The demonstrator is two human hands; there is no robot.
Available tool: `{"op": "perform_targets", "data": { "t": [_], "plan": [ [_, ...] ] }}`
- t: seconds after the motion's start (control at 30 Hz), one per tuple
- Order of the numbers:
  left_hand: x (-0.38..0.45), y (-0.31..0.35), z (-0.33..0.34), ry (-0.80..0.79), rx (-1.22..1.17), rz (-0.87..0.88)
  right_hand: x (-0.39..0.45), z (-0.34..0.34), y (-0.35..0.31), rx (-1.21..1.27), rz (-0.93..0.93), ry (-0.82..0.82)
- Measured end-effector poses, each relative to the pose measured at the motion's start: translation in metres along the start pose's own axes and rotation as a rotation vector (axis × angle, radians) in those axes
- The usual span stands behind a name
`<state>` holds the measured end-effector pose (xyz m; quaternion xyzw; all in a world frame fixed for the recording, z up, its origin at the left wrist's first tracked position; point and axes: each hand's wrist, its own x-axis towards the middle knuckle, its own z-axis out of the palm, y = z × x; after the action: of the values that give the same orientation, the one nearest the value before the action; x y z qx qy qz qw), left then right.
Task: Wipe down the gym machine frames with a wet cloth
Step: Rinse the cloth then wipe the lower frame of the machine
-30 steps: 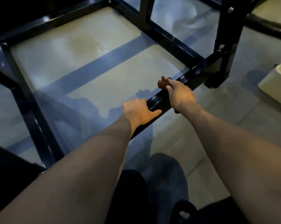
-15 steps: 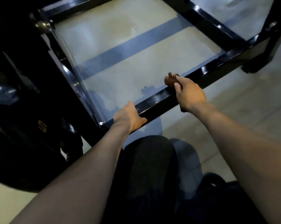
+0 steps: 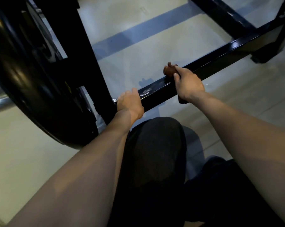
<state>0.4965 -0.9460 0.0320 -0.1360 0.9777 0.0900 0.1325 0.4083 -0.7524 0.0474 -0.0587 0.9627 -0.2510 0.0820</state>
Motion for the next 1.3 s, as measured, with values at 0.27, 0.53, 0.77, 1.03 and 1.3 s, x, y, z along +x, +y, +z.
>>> {"op": "perform_targets", "data": {
  "t": [0.27,0.53,0.77,1.03,1.3],
  "plan": [
    [-0.066,0.011,0.006,0.596,-0.831,-0.104,-0.008,0.012,-0.041,-0.124,-0.026,-0.134],
    [-0.092,-0.027,0.05,0.346,-1.168,-0.868,-0.033,0.028,-0.07,-0.081,0.011,-0.145],
    [-0.076,-0.038,0.059,0.391,-0.905,-0.707,-0.061,0.055,-0.082,-0.137,-0.218,-0.262],
    [-0.082,-0.042,0.06,0.399,-0.74,-0.652,-0.053,0.051,-0.084,-0.202,-0.064,-0.152],
    [-0.081,-0.045,0.06,0.433,-0.695,-0.639,-0.046,0.043,-0.054,-0.249,-0.152,-0.056]
  ]
}}
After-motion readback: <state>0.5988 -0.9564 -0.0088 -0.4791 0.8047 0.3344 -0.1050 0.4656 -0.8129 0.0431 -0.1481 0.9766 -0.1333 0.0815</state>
